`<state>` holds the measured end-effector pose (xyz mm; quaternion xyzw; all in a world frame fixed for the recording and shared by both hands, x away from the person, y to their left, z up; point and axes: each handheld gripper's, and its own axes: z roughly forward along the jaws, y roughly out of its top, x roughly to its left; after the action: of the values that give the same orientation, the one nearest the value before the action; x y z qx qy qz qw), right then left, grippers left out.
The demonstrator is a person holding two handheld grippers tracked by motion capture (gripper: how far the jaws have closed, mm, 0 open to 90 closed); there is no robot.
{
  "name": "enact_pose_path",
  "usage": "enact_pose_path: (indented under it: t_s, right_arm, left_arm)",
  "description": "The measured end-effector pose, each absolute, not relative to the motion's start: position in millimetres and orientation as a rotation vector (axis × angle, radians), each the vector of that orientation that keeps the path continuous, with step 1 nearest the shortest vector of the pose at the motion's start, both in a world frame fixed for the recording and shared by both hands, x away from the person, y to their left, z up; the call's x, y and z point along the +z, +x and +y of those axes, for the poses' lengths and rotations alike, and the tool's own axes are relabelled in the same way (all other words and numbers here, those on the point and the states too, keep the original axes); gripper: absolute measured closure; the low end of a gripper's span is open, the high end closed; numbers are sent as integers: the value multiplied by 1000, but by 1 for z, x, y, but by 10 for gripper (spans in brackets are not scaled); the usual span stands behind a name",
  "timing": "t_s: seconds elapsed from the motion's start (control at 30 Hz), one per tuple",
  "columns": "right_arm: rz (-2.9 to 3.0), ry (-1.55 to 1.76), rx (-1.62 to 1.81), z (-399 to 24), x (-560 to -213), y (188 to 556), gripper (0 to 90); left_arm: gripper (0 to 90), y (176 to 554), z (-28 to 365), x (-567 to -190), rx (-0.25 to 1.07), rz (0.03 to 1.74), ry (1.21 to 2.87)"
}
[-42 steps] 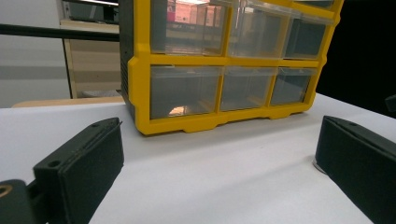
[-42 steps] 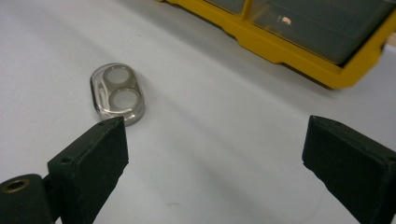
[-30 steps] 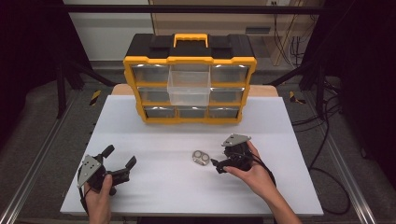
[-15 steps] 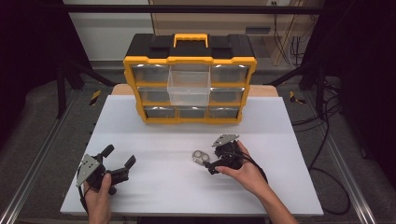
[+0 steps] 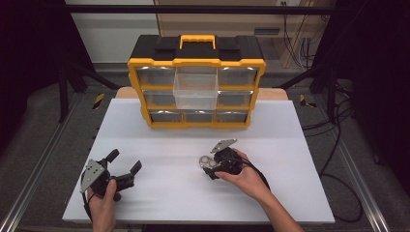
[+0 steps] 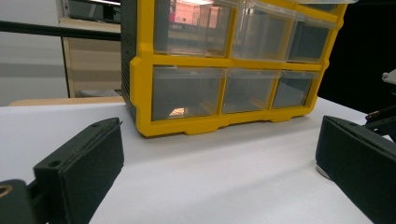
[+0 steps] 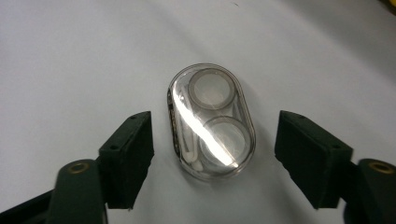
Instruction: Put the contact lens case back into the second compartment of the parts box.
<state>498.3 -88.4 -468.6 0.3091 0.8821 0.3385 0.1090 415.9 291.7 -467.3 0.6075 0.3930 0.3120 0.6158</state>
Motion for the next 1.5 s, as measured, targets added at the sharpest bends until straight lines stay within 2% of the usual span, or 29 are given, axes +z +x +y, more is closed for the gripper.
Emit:
enact_pose_path:
  t_s: [0.07,0.23,0.43,0.97,1.5]
  right_arm:
    - [2595,909,995,-88,-469,499,302]
    - [2595,877,990,-82,-472,501,416]
    - [2613,830,976,-79,-474,501,489]
    - [2550,868,1032,-84,-464,504,491]
    - [2397,866,1083,-115,-406,499,490]
  left_arm:
    - [8,416,292,-467,716,907,1395]
    - [8,417,290,-467,720,898,1409]
    - [8,417,290,-468,720,896,1417]
    - [8,414,293,-468,729,910,1408]
    - [8,407,295,-468,745,924,1406]
